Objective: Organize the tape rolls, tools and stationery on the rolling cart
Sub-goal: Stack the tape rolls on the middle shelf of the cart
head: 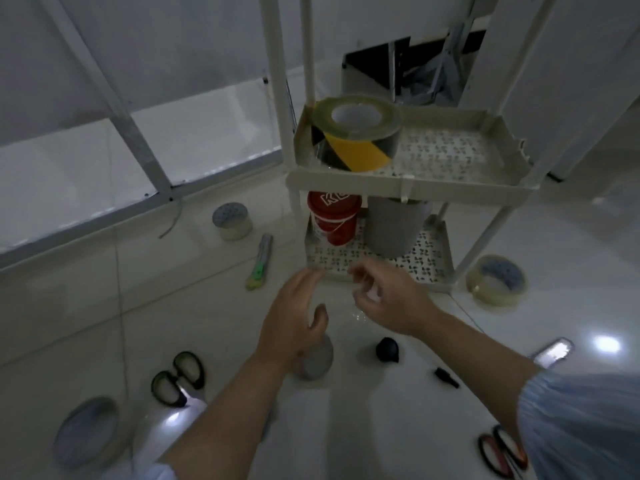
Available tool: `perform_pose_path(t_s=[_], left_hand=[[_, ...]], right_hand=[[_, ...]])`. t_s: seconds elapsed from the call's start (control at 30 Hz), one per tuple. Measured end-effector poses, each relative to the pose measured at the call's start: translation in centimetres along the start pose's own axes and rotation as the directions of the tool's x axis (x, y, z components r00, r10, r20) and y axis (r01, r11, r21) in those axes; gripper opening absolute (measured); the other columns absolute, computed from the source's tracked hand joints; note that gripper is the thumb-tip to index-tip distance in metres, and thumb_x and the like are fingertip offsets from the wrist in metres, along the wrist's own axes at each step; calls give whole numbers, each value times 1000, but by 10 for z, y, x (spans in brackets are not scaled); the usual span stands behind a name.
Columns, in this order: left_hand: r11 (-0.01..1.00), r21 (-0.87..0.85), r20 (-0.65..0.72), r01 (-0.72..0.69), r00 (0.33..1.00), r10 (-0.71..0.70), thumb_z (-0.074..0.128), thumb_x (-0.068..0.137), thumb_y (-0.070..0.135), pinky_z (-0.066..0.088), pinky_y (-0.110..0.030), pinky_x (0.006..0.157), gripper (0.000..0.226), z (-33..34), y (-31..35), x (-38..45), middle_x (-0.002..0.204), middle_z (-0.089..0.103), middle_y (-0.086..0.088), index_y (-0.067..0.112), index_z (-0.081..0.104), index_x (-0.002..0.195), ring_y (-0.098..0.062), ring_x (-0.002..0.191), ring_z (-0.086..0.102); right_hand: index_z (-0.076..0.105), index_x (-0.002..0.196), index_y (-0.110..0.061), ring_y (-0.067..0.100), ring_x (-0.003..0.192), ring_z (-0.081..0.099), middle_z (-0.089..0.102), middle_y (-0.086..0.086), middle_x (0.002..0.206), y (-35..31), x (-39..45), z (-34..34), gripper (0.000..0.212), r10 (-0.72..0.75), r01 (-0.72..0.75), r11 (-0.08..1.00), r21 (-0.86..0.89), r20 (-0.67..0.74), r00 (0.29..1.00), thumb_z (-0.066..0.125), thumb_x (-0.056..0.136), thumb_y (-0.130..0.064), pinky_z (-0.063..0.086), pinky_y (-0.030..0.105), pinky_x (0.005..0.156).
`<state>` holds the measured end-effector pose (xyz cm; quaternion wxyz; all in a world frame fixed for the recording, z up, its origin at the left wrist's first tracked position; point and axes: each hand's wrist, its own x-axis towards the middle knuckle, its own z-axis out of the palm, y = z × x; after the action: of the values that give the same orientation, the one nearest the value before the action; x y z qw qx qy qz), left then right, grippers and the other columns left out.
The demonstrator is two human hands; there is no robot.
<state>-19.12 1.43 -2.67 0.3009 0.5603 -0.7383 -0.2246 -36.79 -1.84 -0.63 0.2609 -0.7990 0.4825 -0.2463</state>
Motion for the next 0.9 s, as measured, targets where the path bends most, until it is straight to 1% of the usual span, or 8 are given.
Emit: perform_pose_path(t_s=[0.1,0.17,0.27,0.37,0.5,0.63,0.77,0.9], left_hand=[[995,54,132,88,987,-95,48,85,20,18,-18,107,53,18,-14,-32,145,36,-12,7,41,135,-24,136,31],[992,112,207,60,975,-83,40,82,27,20,-24,109,57,30,-16,-44,145,36,-14,6,40,135,-28,136,33],[992,124,348,14,936,-56,48,84,13,11,-21,111,59,47,-7,-52,151,23,-9,10,30,141,-23,141,20],[994,97,374,-59,927,19,49,85,10,7,-15,108,62,64,6,-47,153,18,-6,11,25,142,-18,142,15],[990,94,396,-109,916,64,49,89,16,15,-27,116,62,85,28,-32,154,16,-6,12,20,144,-18,143,13],[984,82,448,-157,888,105,48,90,16,17,-30,117,65,104,57,-10,155,12,-5,14,15,145,-17,143,10],[996,1,441,-85,894,76,48,90,16,14,-27,115,65,133,95,4,155,10,-4,13,14,146,-16,143,8],[992,-117,556,-55,824,111,49,88,15,19,-30,114,64,177,137,-15,154,14,-5,12,18,144,-17,141,12]], right_hand=[[46,125,-11,21,113,47,50,7,126,26,-33,36,42,162,-153,986,-73,156,974,57,84,-15,35,22,92],[44,127,-11,23,120,43,46,8,131,35,-56,49,45,248,-237,968,-81,174,953,57,84,-16,35,27,99],[45,125,-10,27,119,43,45,10,130,50,-84,48,45,276,-248,955,-162,184,943,57,83,-18,37,33,100],[44,125,-8,29,119,41,43,11,131,70,-103,25,47,354,-335,922,-193,76,932,59,80,-12,34,35,100],[52,116,4,42,112,48,52,26,120,105,-127,-8,47,459,-477,859,-189,-129,879,67,72,2,36,44,97],[49,119,4,42,115,46,50,27,121,134,-144,-33,48,544,-582,796,-166,-224,809,66,75,0,35,46,98],[44,126,-2,36,120,40,45,20,130,152,-161,-55,51,593,-642,742,-192,-257,763,62,79,-8,33,44,100],[47,123,-4,38,119,42,49,20,129,171,-200,-76,50,654,-708,689,-156,-286,700,65,77,-8,32,41,100]])
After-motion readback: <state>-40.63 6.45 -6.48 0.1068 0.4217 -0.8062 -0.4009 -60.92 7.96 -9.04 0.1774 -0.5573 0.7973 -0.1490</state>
